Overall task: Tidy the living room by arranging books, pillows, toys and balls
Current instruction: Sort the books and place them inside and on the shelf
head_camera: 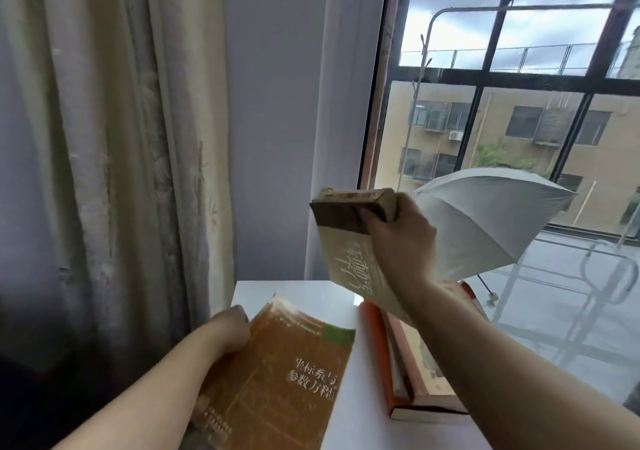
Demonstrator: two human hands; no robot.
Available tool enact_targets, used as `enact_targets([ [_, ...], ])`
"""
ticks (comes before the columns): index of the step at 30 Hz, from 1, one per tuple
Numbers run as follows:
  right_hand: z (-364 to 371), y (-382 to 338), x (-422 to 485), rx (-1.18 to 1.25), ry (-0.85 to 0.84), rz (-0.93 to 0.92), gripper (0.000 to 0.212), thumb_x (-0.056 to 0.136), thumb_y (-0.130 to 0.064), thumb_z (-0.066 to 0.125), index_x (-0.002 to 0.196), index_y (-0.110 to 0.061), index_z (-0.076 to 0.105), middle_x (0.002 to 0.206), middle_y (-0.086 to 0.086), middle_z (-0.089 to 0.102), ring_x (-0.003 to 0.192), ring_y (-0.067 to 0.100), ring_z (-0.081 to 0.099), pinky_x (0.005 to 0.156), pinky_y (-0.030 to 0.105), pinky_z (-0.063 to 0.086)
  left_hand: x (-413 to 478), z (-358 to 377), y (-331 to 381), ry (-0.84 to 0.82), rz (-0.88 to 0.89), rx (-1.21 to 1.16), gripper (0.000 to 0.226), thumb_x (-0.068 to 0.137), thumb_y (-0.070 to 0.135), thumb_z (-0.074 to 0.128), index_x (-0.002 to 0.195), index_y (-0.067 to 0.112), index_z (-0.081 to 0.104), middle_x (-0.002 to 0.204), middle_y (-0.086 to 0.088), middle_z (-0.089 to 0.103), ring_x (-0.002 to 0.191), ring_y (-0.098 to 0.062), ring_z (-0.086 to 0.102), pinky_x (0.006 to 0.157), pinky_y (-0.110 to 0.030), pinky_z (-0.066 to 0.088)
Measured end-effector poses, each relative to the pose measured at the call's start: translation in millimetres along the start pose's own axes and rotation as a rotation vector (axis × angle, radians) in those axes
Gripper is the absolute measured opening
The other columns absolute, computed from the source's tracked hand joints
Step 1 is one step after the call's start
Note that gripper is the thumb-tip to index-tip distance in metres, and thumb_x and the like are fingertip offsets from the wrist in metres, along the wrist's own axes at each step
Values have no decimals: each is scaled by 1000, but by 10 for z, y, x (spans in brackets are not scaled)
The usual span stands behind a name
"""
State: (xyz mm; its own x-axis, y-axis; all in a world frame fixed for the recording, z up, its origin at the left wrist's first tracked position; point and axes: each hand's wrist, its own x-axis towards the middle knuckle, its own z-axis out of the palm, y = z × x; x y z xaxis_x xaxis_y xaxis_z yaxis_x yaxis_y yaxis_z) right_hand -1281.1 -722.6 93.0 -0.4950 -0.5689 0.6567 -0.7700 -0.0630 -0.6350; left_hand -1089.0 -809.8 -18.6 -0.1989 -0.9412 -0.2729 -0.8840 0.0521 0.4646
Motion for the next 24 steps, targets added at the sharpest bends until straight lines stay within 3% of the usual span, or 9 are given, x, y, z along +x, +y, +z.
enact_targets([
  [3, 13, -63, 31, 4, -4, -110, 21, 89, -31, 60, 101, -14, 60, 89, -4, 65, 77, 14, 56, 56, 12, 36, 95, 19, 34, 184, 127, -123, 96, 82, 40, 68, 149, 21, 3, 155, -8, 18, 139, -29, 28, 108, -38, 34],
  [7, 91, -73, -27, 27, -118, -364, 23, 83, -31, 69, 96, -13, 64, 84, -6, 67, 70, 14, 61, 57, 15, 46, 18, -61, 210, 597, 437, -171, 110, 69, 52, 75, 148, 28, 2, 159, -3, 0, 145, -25, 9, 116, -45, 17],
  [10, 208, -114, -111, -34, -260, -737, 27, 76, -33, 68, 95, -14, 68, 78, -3, 71, 65, 20, 66, 59, 30, 56, -24, -132, 216, 820, 652, -203, 93, 65, 71, 60, 138, 25, 27, 146, -17, 35, 133, -38, 36, 102, -56, 34],
  [13, 313, -157, -152, -82, -331, -972, 26, 76, -29, 67, 98, -15, 68, 82, -2, 73, 70, 20, 69, 67, 33, 55, -58, -208, 130, 813, 692, -330, 68, 67, 71, 55, 107, 16, 58, 102, 5, 61, 102, -25, 59, 96, -55, 44],
  [16, 355, -194, -106, -97, -286, -1000, 32, 82, -41, 55, 106, -20, 59, 88, -3, 71, 75, 18, 68, 73, 35, 54, -235, -268, 140, 776, 683, -520, 25, 72, 38, 76, 83, 25, 57, 77, 20, 54, 73, -9, 55, 71, -20, 51],
  [18, 346, -232, -50, -131, -158, -873, 42, 81, -49, 52, 115, -26, 49, 99, -1, 70, 88, 22, 67, 82, 37, 48, -314, -264, 171, 753, 653, -683, 26, 76, 24, 75, 78, 33, 51, 78, 15, 57, 74, -7, 57, 62, -10, 47],
  [20, 320, -284, -14, -147, -34, -554, 54, 81, -49, 59, 129, -27, 46, 121, 0, 63, 111, 25, 57, 93, 37, 38, -307, -301, 181, 723, 576, -884, 23, 78, 17, 72, 81, 30, 54, 82, 8, 62, 80, -14, 61, 68, -22, 51],
  [22, 318, -224, -30, -141, -94, -148, 76, 78, -48, 67, 142, -25, 32, 143, -2, 42, 131, 22, 37, 105, 38, 29, -316, -368, 153, 591, 496, -1206, 17, 80, 11, 68, 85, 23, 58, 87, 0, 67, 88, -24, 64, 74, -35, 54],
  [24, 297, -134, -105, 154, -265, 193, 95, 70, -46, 76, 145, -24, 21, 147, 1, 33, 133, 24, 37, 109, 43, 33, -337, -413, 127, 418, 463, -1452, 11, 83, 9, 62, 88, 19, 59, 83, -3, 72, 84, -24, 68, 69, -38, 57],
])
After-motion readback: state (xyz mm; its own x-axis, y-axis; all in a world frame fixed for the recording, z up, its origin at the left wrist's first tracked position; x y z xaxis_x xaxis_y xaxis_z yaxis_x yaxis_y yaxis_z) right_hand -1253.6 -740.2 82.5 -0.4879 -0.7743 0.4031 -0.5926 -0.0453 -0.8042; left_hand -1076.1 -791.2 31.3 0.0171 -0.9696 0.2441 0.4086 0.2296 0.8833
